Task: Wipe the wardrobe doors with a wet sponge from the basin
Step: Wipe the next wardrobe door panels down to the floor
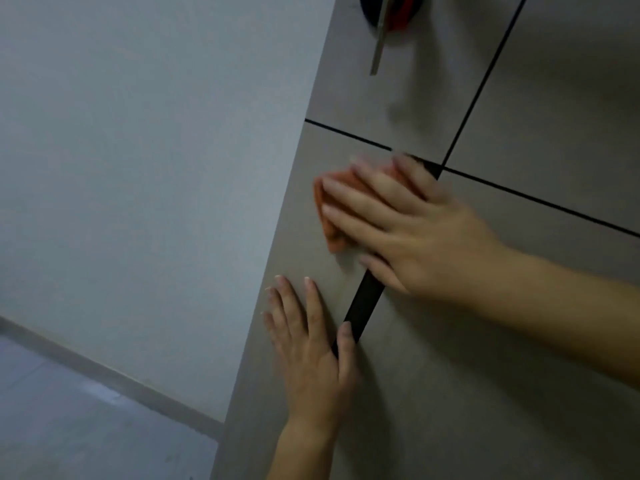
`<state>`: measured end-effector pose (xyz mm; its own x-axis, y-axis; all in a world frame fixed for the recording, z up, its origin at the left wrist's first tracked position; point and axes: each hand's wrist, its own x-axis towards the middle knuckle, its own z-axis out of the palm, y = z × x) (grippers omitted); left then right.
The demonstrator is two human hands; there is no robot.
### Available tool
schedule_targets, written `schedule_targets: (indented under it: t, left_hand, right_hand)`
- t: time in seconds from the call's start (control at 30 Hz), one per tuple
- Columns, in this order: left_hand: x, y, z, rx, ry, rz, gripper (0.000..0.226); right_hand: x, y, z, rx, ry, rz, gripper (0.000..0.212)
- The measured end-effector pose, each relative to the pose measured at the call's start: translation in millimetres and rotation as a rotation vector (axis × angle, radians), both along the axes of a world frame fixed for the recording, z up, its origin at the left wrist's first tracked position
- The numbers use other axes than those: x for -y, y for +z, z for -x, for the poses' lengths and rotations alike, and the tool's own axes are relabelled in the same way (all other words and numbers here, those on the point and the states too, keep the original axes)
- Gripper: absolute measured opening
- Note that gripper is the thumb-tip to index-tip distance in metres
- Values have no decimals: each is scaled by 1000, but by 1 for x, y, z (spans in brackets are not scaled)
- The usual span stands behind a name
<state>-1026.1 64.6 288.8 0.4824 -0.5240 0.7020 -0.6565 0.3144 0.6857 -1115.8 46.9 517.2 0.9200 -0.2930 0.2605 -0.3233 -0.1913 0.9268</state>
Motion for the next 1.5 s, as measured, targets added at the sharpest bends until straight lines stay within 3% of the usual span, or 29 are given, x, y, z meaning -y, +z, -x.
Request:
schedule_targets:
  t: [0.1,0.23,0.33,0.5,0.7,0.93,1.17,1.33,1.5]
  left_hand:
    - [2,-15,0,-42,14,-2,74]
    - [1,-29,5,-68,38,-47,76]
    - [3,-36,1,-49,48,-33,72]
    - [6,-47,3,-71,101,-44,71]
    - [5,-65,-3,-37,60,-23,73]
    - [3,-82,0,-64,47,-50,73]
    - [-8,-96,13,-174,-19,-120,75]
    - [-4,-98,13,-193,-15,-56,73]
    - [-5,-98,10,-187,-22,-50,71]
  right_hand:
    - [3,-8,-19,44,-5,-2,69]
    - [-14,-58,37,-127,4,-139,68]
    - [-12,-58,34,-194,-7,-152,64]
    - [7,-36,-32,-43,6,-38,64]
    - [-14,-85,40,-225,11,-207,64]
    - [5,-91,-31,-291,11,-184,66]
    - [-14,-116,49,-341,2,-333,63]
    - [0,-122,-9,-249,41,-216,65]
    - [-26,-154,71,-66,-31,-183,68]
